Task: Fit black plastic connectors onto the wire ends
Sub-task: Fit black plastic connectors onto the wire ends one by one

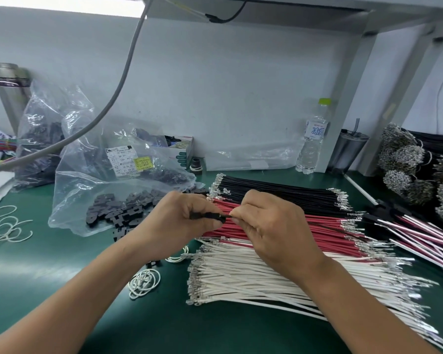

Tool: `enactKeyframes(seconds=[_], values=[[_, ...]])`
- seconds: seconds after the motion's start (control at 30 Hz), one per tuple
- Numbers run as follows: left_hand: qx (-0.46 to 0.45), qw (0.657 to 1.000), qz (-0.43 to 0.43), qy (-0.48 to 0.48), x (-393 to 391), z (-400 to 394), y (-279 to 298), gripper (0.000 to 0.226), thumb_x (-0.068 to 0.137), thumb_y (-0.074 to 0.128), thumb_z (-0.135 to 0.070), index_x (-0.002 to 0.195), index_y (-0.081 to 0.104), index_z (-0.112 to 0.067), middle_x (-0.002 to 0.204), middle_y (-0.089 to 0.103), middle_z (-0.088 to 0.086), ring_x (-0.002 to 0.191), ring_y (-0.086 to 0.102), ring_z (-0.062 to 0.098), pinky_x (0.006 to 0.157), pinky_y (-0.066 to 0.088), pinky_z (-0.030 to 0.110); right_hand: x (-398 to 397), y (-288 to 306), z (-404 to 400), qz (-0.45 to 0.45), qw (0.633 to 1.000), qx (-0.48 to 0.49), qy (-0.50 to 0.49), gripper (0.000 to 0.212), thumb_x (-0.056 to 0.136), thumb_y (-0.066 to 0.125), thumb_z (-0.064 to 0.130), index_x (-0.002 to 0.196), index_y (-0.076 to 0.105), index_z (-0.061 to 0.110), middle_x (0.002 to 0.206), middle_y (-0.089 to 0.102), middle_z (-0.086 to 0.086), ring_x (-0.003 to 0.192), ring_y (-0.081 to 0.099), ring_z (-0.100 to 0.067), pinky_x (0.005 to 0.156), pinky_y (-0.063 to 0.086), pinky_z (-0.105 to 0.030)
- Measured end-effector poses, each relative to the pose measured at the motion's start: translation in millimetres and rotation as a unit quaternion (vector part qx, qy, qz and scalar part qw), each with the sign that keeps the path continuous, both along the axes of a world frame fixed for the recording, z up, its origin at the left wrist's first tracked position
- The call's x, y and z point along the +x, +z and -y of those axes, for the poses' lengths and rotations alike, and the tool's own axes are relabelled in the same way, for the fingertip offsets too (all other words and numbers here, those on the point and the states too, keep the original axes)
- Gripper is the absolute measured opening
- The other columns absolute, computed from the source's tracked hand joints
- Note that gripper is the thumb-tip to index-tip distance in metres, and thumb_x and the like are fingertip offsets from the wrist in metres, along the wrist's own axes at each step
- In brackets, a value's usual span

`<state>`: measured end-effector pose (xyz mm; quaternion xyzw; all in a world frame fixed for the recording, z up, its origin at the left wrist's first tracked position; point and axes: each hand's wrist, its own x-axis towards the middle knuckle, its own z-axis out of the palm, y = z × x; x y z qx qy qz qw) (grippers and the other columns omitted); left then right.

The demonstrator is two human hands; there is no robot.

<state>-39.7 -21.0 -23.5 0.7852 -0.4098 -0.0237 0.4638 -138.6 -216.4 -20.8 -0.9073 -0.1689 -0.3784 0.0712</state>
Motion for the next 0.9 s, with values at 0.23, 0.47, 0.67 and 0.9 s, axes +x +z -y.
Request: enactKeyframes(seconds=[0.23,0.47,0.67,0.9], values=[[-0.008,1.0,-0.019,-0.008,0.1,-1.1,-1.6,0.017,0.089,0.079,-0.022,0.095,0.08,-0.038,0.081,0.074,-0.001,0.073,0.068,0.023,0.064,0.055,0.031,-0.7,-2.8,-2.4,-0.017,0.999,0.028,0.012,0.017,0.098,0.061,0.017,0.088,0.073,0.008,0.08,0.058,0.001,0.066,0.054,-0.018,0.053,0.049,-0.039],[0.017,1.0,-0.009,-0.022,-2.6,-1.1,-0.2,0.017,0.088,0.079,-0.014,0.092,0.083,-0.031,0.078,0.073,-0.013,0.066,0.065,0.004,0.06,0.05,0.016,-0.6,-6.4,-5.9,-0.018,1.0,-0.002,0.013,0.015,0.097,0.065,0.011,0.083,0.07,0.009,0.078,0.055,0.002,0.064,0.049,-0.016,0.052,0.047,-0.037],[-0.023,0.999,-0.024,-0.007,-3.5,-0.6,1.8,0.009,0.084,0.078,-0.033,0.091,0.081,-0.039,0.073,0.073,-0.001,0.064,0.064,0.012,0.06,0.05,0.024,0.3,0.8,4.3,-0.016,0.999,0.03,0.022,0.01,0.096,0.068,0.015,0.093,0.075,0.009,0.081,0.059,0.004,0.066,0.055,-0.014,0.055,0.052,-0.035],[-0.087,0.991,-0.1,-0.01,-7.3,10.8,-5.1,0.018,0.09,0.077,-0.012,0.094,0.081,-0.029,0.072,0.073,0.004,0.06,0.062,0.01,0.061,0.053,0.022,-4.7,9.9,8.4,0.005,0.999,0.027,-0.045,0.01,0.09,0.072,0.03,0.094,0.074,0.021,0.091,0.057,0.01,0.084,0.05,-0.011,0.065,0.045,-0.026]])
